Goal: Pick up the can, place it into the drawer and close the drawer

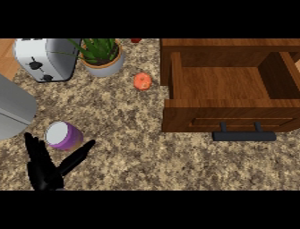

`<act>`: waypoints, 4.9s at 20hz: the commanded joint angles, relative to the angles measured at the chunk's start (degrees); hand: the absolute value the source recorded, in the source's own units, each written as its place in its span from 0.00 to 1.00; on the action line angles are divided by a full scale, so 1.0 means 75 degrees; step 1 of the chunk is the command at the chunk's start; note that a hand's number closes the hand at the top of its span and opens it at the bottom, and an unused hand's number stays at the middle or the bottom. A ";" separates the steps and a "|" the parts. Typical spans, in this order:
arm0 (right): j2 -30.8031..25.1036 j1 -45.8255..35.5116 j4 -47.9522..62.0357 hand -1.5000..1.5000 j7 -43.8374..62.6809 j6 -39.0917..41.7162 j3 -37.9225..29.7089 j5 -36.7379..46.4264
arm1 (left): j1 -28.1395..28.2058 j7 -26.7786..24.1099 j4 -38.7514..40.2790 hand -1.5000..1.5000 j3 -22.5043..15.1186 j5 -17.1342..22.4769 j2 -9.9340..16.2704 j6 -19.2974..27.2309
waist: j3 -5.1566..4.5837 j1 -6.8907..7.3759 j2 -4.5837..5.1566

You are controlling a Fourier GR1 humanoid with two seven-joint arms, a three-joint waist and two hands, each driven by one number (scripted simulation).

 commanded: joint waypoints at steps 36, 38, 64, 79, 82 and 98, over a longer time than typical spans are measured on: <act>0.0096 -0.0511 0.0070 0.00 0.0449 0.0287 -0.0293 0.0253 | -0.4048 -0.3307 0.6968 1.00 0.2396 0.1642 0.1196 -0.3911 | -0.0002 -0.0041 0.0020; -0.0105 -0.0863 0.0064 0.00 0.0475 0.0137 -0.0547 0.0256 | -0.3740 -0.3535 0.6694 1.00 0.2169 0.1542 0.0872 -0.3872 | 0.0000 -0.0016 0.0011; -0.0153 -0.0951 -0.0392 0.00 0.0907 -0.0055 -0.0459 0.0633 | -0.6690 0.0311 0.4773 1.00 0.0016 0.0088 0.0377 -0.4850 | 0.0008 0.0057 -0.0036; 0.0059 -0.0331 -0.0652 0.00 0.0611 0.0202 -0.0538 0.0365 | -0.8662 0.3360 0.3087 1.00 -0.0627 -0.0171 -0.0005 -0.3504 | 0.0008 -0.0103 0.0000; 0.0042 -0.1142 -0.0067 0.00 0.0663 -0.0205 -0.0385 0.0776 | -0.8926 0.3780 0.2788 1.00 -0.1524 0.0129 -0.0010 -0.2668 | 0.0006 -0.0068 0.0003; -0.0032 -0.1424 -0.0333 0.00 0.0967 -0.0212 -0.0156 0.0743 | -1.2516 0.3350 0.6853 1.00 -0.1189 0.1003 -0.0012 -0.2505 | 0.0015 -0.0455 0.0129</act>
